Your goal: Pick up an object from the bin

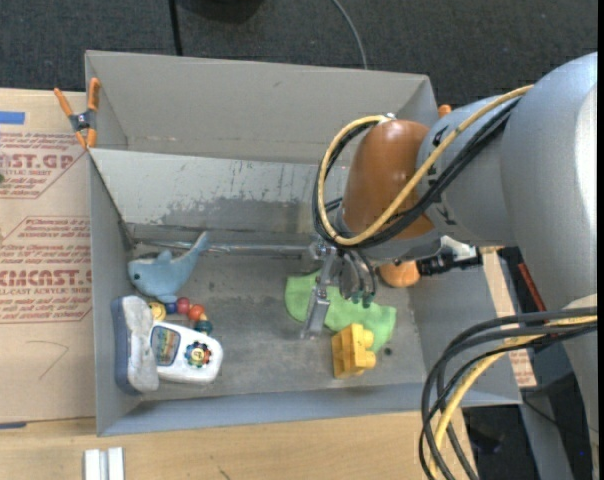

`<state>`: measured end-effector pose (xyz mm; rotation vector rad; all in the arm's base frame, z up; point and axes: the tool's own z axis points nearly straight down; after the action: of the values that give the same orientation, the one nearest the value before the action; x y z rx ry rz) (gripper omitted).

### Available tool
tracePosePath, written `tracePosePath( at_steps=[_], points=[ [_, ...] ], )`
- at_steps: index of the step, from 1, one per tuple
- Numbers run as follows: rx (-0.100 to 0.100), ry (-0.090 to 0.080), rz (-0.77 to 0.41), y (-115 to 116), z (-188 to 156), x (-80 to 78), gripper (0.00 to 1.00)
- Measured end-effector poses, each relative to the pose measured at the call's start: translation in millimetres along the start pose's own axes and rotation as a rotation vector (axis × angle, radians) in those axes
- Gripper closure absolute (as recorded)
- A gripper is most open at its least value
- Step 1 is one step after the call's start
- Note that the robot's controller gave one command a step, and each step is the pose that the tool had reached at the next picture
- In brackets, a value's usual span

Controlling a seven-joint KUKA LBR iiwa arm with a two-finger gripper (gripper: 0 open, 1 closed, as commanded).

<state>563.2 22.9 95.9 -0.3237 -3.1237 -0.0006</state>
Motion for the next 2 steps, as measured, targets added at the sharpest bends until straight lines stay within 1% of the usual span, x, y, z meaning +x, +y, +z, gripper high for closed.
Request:
tracePosePath(
  at_steps=[1,2],
  points=[
    [0.0,-0.002,-0.387,-30.9,22.7,-14.7,1.0],
    [0.0,-0.002,-0.387,-30.9,22.7,-14.7,1.0]
  ],
)
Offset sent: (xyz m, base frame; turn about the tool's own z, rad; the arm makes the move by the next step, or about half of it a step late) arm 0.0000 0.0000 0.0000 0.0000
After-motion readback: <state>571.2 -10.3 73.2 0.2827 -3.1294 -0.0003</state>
